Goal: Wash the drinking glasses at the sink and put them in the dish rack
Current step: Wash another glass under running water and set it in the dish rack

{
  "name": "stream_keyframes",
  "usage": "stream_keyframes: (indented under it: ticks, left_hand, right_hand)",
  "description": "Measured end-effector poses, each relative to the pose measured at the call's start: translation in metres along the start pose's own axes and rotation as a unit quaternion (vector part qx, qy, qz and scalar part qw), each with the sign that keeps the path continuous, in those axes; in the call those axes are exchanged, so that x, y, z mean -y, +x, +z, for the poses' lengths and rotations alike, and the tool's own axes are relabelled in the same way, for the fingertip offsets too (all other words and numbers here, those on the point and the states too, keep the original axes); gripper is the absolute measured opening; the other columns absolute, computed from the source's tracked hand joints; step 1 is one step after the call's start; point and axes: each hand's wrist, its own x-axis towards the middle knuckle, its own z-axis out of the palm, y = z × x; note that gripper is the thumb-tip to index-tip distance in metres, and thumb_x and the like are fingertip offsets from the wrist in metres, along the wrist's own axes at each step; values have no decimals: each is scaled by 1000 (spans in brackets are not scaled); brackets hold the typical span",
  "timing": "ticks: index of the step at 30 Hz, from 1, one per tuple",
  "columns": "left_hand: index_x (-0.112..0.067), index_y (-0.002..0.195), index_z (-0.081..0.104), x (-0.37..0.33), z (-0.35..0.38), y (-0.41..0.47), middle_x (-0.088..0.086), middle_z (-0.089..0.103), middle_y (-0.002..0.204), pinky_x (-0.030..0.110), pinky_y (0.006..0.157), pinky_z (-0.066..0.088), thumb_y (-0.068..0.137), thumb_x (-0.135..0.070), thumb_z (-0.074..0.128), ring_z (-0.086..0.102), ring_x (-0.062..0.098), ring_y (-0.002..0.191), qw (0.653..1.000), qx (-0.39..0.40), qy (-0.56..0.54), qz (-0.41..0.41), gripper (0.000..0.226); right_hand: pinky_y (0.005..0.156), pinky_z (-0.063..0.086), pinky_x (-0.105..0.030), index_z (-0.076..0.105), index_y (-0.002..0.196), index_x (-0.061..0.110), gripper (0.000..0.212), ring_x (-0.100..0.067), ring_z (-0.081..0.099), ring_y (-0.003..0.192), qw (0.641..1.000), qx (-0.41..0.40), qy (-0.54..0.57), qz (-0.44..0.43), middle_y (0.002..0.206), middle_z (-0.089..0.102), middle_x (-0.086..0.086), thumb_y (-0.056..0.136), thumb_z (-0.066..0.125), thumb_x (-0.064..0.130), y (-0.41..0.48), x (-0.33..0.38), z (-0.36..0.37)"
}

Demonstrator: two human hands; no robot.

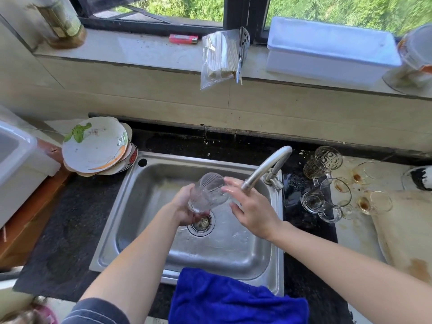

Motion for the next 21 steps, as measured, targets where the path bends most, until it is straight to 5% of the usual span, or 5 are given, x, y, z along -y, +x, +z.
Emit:
stream_keyframes:
  ticks: [4, 9, 12, 15, 21]
  left_hand:
    - [-15, 96, 64, 9, 9, -9, 7, 63, 75, 13, 40, 33, 89, -48, 39, 54, 20, 51, 998, 36, 47, -13, 42]
    - [-12, 103, 67, 6, 22, -16, 11, 71, 92, 31, 67, 52, 96, -33, 43, 66, 26, 77, 992, 13, 89, 85, 33]
    - [-17, 101, 68, -2, 34, -19, 8, 71, 99, 42, 90, 48, 96, -50, 39, 64, 26, 94, 980, -46, 95, 166, 44]
    - [-23, 128, 52, -3, 48, -18, 8, 64, 123, 49, 96, 48, 84, -71, 41, 63, 28, 108, 972, -31, 127, 194, 65]
    - [-13, 148, 31, 0, 61, -21, 3, 37, 151, 25, 104, 28, 101, -43, 36, 38, 13, 132, 915, -80, 209, 337, 56]
  right_hand:
    - [91, 50, -34, 52, 135, 17, 42, -13, 58, 107, 980, 6, 94, 174, 131, 58, 0, 94, 57, 24, 3, 15, 12]
    - [65, 54, -38, 71, 77, 4, 24, -17, 66, 62, 947, 12, 171, 273, 66, 67, -2, 93, 57, 15, 15, 8, 2]
    - [57, 55, -36, 64, 68, 5, 31, -21, 65, 55, 913, 25, 234, 332, 61, 70, -6, 96, 53, 13, 22, 4, -10]
    - [45, 43, -28, 57, 71, 5, 28, -21, 56, 51, 865, 54, 294, 403, 61, 67, -9, 97, 48, 9, 30, 4, -18]
    - [37, 32, -18, 59, 75, 6, 24, -11, 42, 42, 761, -17, 447, 470, 61, 58, -7, 90, 42, 0, 31, 5, -17]
